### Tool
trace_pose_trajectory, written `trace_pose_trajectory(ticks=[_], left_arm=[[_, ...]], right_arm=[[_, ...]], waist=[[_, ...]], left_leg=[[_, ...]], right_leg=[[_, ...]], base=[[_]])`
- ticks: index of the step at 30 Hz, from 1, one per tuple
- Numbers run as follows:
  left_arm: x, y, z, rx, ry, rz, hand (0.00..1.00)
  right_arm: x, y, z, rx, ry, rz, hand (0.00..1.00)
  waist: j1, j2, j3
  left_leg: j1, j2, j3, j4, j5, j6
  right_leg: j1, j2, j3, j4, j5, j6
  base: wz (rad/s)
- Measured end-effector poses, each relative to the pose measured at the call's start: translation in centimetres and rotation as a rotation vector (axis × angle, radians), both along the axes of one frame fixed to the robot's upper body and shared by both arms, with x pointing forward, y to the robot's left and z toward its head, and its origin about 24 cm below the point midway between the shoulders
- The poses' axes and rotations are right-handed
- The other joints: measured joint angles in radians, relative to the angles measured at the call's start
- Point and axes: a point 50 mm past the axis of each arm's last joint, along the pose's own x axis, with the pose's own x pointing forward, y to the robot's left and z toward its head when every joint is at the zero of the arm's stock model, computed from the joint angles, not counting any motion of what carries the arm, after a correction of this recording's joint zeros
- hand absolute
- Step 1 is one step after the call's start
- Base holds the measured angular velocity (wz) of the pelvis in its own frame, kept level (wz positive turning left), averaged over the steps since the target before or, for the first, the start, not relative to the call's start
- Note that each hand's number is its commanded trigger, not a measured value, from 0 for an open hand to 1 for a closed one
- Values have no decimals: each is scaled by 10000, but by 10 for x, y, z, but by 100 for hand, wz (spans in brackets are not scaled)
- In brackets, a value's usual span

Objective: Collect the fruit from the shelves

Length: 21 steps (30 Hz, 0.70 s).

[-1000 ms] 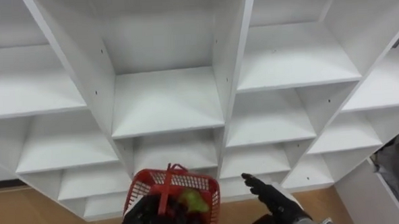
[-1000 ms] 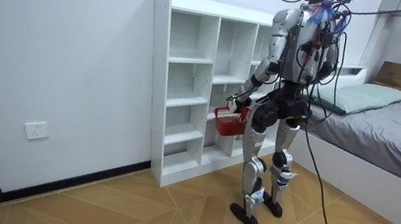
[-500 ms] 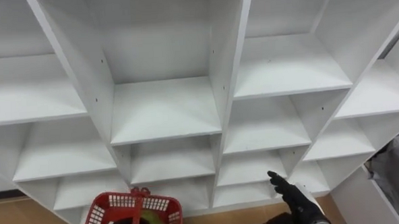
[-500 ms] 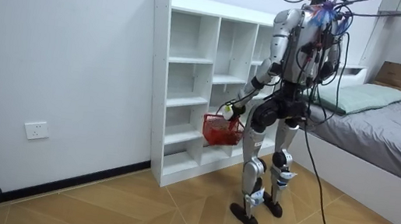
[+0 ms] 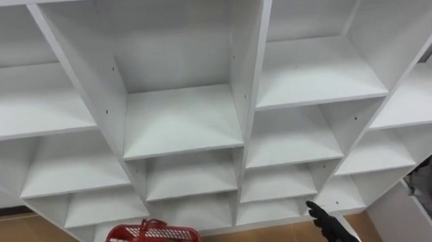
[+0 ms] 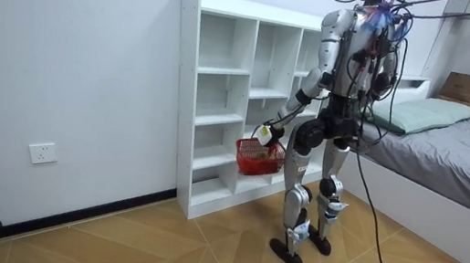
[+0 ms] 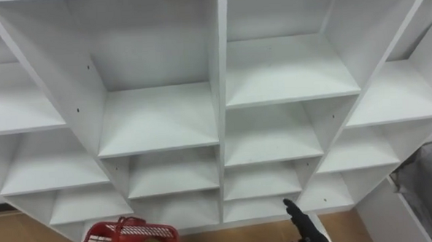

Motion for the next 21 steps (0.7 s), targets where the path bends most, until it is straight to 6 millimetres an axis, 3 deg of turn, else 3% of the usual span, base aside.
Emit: trace_pose_trajectory(ticks=[6,21], left_arm=[[-8,6,-3,266,301,492,100],[-32,12,-11,448,1242,1176,100]], right_arm=[[-23,-10,-13,-289,910,-783,0],[-69,-21,-32,-254,2723,-2196,0]], waist=[[4,-42,49],[-2,62,54]], left_leg=[[142,5,2,-11,-44,-15],[167,10,47,-94,-58,-26]], right_leg=[[108,-2,6,-2,-44,13],[110,64,77,-11,-39,9]], base=[[0],[-1]])
